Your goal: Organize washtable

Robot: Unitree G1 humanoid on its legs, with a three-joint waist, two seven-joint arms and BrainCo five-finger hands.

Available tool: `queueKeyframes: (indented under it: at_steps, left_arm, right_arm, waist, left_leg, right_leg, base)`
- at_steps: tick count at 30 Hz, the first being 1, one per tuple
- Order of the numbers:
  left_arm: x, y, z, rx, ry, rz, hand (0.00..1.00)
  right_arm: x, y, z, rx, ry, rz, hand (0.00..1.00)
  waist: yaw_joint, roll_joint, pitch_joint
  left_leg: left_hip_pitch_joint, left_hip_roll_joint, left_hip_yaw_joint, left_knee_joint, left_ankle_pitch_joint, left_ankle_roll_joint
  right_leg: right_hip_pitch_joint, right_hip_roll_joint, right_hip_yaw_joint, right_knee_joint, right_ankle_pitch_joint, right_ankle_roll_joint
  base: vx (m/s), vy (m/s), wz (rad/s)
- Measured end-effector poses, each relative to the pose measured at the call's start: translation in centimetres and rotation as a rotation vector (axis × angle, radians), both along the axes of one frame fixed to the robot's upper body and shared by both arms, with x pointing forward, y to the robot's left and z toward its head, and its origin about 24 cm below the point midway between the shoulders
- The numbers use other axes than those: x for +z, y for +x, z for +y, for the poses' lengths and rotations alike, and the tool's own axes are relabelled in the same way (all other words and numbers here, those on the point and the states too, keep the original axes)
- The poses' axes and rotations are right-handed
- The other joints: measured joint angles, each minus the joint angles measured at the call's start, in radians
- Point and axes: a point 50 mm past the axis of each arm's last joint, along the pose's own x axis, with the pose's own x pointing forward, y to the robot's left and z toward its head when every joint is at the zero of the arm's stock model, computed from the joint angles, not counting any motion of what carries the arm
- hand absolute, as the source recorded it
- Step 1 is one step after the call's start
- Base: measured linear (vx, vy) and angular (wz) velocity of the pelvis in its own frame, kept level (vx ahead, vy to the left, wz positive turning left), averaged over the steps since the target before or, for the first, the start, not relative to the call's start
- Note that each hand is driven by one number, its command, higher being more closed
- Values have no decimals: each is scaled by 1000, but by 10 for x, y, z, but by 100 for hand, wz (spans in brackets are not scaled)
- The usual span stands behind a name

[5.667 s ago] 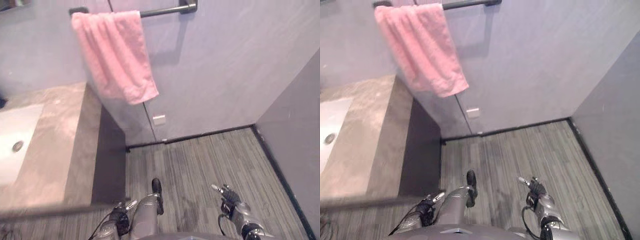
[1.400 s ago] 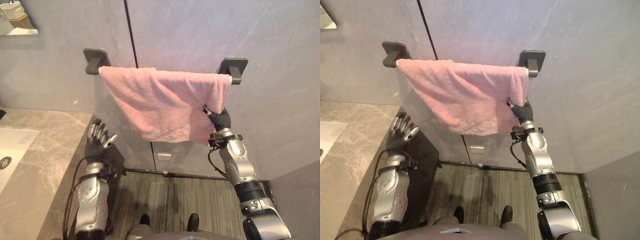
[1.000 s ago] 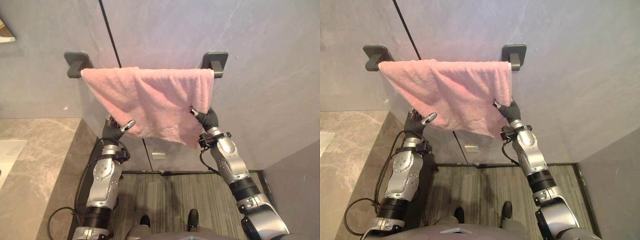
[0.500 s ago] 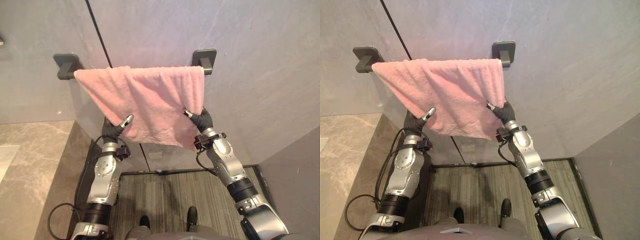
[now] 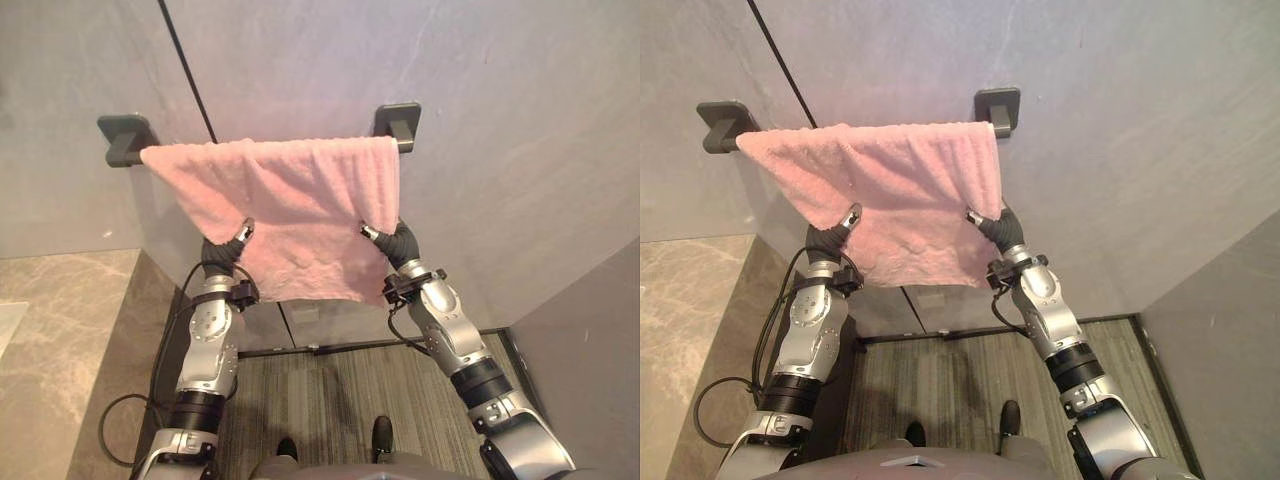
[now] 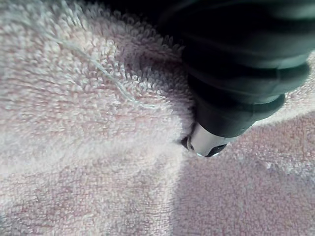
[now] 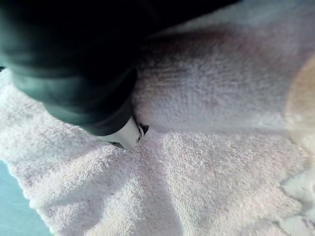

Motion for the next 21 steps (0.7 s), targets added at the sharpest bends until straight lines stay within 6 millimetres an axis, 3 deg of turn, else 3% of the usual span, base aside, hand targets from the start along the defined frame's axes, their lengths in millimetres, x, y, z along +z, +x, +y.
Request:
queueKeyframes:
  at_steps: [11,21]
  left_arm:
    - [-4,-3,7,1,37,12,100]
    - [-6,-4,3,-9,34,13,100]
  right_arm:
    - [-10,-7,5,17,26,33,100]
    - [-14,-2,-4,-28,10,47,100]
  waist:
    - [2,-1,-28]
    - [17,-1,-28]
  left_leg:
    - [4,0,-1,-6,0,0]
    - [10,-1,-8,-16,1,0]
  right_leg:
    - [1,0,-1,2,-1,0]
    - [7,0,-5,4,-7,6]
  base:
    - [0,0,0]
    - [1,0,0]
